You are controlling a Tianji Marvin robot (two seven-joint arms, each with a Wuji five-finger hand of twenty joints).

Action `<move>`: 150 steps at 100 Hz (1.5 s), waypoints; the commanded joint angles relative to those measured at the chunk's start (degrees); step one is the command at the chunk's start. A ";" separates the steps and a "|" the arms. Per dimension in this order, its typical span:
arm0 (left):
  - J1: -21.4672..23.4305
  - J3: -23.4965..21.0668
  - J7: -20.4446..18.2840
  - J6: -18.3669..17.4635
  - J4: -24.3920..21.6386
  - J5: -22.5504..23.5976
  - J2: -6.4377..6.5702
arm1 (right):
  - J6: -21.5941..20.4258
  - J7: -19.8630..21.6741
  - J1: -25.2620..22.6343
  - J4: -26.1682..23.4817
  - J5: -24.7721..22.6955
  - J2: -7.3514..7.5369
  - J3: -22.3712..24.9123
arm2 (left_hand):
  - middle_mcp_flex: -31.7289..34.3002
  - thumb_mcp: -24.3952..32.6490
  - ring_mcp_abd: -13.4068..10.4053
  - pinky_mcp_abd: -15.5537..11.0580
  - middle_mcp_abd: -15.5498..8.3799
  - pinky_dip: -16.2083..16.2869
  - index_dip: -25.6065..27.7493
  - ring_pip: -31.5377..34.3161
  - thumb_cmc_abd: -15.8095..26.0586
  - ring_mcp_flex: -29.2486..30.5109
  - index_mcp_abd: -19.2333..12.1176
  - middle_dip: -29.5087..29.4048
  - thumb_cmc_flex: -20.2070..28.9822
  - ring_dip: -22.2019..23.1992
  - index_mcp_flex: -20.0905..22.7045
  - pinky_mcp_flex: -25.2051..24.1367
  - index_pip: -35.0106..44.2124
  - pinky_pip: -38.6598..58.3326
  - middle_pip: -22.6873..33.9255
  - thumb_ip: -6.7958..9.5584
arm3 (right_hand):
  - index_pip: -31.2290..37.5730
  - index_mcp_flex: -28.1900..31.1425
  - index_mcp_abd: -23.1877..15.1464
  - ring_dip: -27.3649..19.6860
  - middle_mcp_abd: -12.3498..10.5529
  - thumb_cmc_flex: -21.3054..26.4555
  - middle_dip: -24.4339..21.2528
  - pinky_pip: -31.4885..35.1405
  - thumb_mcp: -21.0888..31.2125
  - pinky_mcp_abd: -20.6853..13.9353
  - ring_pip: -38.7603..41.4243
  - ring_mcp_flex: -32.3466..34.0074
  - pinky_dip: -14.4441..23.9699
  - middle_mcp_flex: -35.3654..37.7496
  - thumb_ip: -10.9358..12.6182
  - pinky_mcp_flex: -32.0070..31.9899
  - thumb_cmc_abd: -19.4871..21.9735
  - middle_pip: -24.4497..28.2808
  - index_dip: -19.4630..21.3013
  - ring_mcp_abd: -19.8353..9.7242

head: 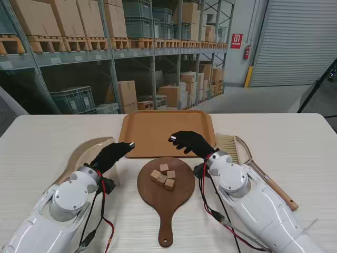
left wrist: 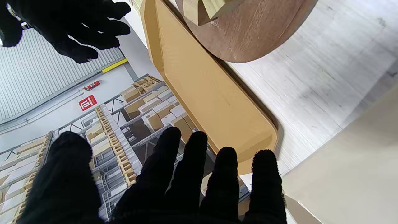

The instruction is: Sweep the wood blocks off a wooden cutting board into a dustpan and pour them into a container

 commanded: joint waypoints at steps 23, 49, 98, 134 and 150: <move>0.58 -0.01 -1.07 0.55 -0.83 -0.03 -0.19 | 0.15 0.95 -0.73 -0.49 0.05 0.04 0.12 | 0.84 -0.43 3.17 -0.93 2.64 -1.17 -0.12 0.47 2.44 -0.12 1.48 -0.33 -1.25 -0.27 1.05 0.03 -0.57 0.46 -2.68 -0.65 | 1.06 0.31 -1.16 -0.44 -0.59 -2.23 0.82 -0.79 -2.38 1.63 0.30 1.03 1.82 0.90 1.21 0.38 1.04 1.35 -0.15 -1.22; 1.73 -0.46 -1.12 1.08 -1.80 0.73 -0.05 | 0.37 0.98 -1.46 -0.87 0.08 0.16 0.53 | 0.93 -0.45 3.03 -0.97 2.70 -1.17 -0.05 0.56 2.53 -0.04 1.47 -0.31 -1.13 -0.23 1.17 0.04 -0.59 0.47 -2.66 -0.65 | 1.11 0.45 -1.05 -0.23 -0.58 -2.09 1.05 -0.42 -2.45 1.62 0.69 1.37 2.02 1.28 1.23 0.64 1.02 1.62 -0.11 -1.03; 4.94 -5.04 -2.83 1.51 -4.80 4.94 0.89 | 0.59 0.91 -1.58 -0.90 0.09 0.17 0.84 | 0.59 -0.58 2.88 -1.17 3.37 -1.42 -0.41 0.04 1.14 -0.63 3.50 -0.51 -1.18 -0.46 1.25 -0.34 -1.31 -0.03 -3.08 -0.69 | 1.13 0.62 -0.93 0.00 -0.56 -1.97 1.37 0.09 -2.47 1.58 1.12 1.50 2.19 1.54 1.24 0.74 0.82 1.89 -0.03 -1.03; 10.60 -12.75 -7.40 -2.72 -9.38 12.01 2.66 | -0.75 0.83 -3.93 -2.18 -0.59 0.65 1.60 | -2.54 -0.77 2.14 -2.51 3.12 -2.24 -2.37 -1.68 -3.01 -2.52 4.18 -1.32 -2.97 -1.19 -0.73 -0.96 -4.05 -1.61 -4.68 -0.82 | 1.10 0.70 -0.95 0.02 -0.62 -1.93 1.42 0.15 -2.41 1.61 1.14 1.57 2.13 1.60 1.23 0.64 0.77 1.84 0.00 -1.04; 13.82 -17.07 -9.20 -4.58 -11.52 15.87 3.30 | -0.17 0.75 -4.82 -2.37 -0.50 0.71 2.21 | -4.79 -0.51 1.69 -3.96 2.88 -2.79 -3.37 -2.76 -5.87 -3.70 4.32 -1.71 -4.43 -1.57 -2.60 -1.42 -4.99 -2.65 -5.34 -0.76 | 1.08 0.76 -0.86 0.02 -0.55 -1.87 1.43 0.17 -2.42 1.61 1.11 1.53 2.10 1.62 1.22 0.59 0.69 1.79 0.01 -0.94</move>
